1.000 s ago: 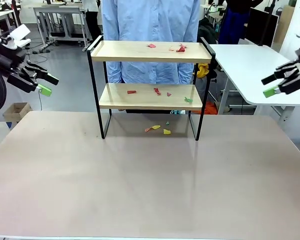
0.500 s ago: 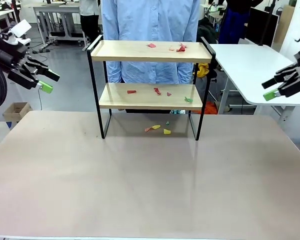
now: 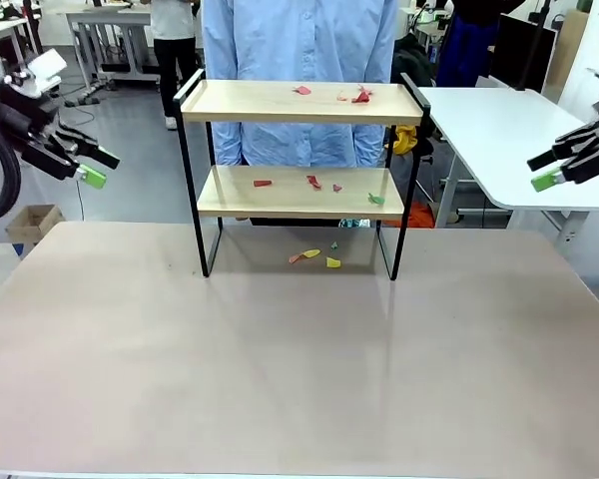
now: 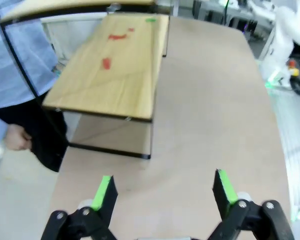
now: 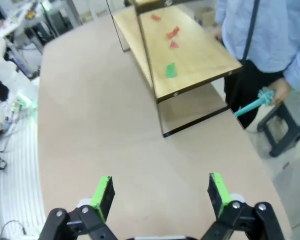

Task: Clean the shelf.
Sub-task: Pick up the Duster handed by the human.

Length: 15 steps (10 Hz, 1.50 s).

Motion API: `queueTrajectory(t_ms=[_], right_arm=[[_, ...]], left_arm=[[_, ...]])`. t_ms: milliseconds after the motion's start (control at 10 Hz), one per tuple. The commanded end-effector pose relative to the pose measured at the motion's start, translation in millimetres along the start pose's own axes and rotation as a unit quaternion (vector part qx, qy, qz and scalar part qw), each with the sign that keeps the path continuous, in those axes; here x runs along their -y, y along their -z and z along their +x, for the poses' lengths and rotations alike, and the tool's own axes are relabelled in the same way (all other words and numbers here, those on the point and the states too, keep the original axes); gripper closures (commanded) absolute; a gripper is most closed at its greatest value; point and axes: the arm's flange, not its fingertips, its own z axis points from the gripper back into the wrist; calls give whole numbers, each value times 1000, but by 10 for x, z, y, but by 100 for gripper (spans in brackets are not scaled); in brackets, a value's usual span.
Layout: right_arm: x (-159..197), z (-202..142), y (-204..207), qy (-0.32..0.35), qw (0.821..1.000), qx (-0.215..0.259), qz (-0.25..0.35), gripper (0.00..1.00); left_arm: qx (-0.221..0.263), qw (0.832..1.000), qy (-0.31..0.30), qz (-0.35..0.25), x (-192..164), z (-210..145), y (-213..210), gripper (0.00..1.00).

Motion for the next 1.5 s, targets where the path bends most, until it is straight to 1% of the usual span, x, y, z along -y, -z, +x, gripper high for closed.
queueTrajectory(t_ms=[0, 100, 200, 400, 500, 600, 800, 900, 1000, 1100, 1400], right_arm=[[973, -236, 155, -50, 994, 64, 72, 0], [1189, -391, 239, -74, 989, 91, 86, 0], [1316, -517, 313, -100, 985, 109, 88, 0], [1496, -666, 369, -159, 972, 148, 93, 0], [1516, -746, 383, -158, 967, 170, 109, 0], [1493, -806, 414, -144, 965, 184, 116, 0], [1513, -838, 411, -121, 962, 212, 119, 0], [1484, -834, 438, -119, 960, 225, 118, 0], [1487, -827, 473, -110, 960, 229, 116, 0], [1483, -836, 536, -103, 960, 233, 117, 0], [1488, -815, 576, -98, 958, 245, 109, 0]], left_arm=[[60, 998, -20, -30, -680, -218, -68, 0], [88, 996, 6, -33, -796, -379, -51, 0], [121, 991, 34, -37, -869, -546, -25, 0], [188, 977, 89, -45, -1055, -761, 39, 0], [215, 969, 113, -44, -1090, -863, 60, 0], [237, 962, 127, -40, -1077, -964, 72, 0], [260, 952, 158, -34, -1196, -1124, 175, 0], [269, 949, 162, -32, -1193, -1151, 165, 0], [287, 945, 154, -30, -1219, -1157, 177, 0], [295, 945, 140, -32, -1207, -1149, 162, 0], [303, 943, 136, -37, -1203, -1149, 121, 0]])
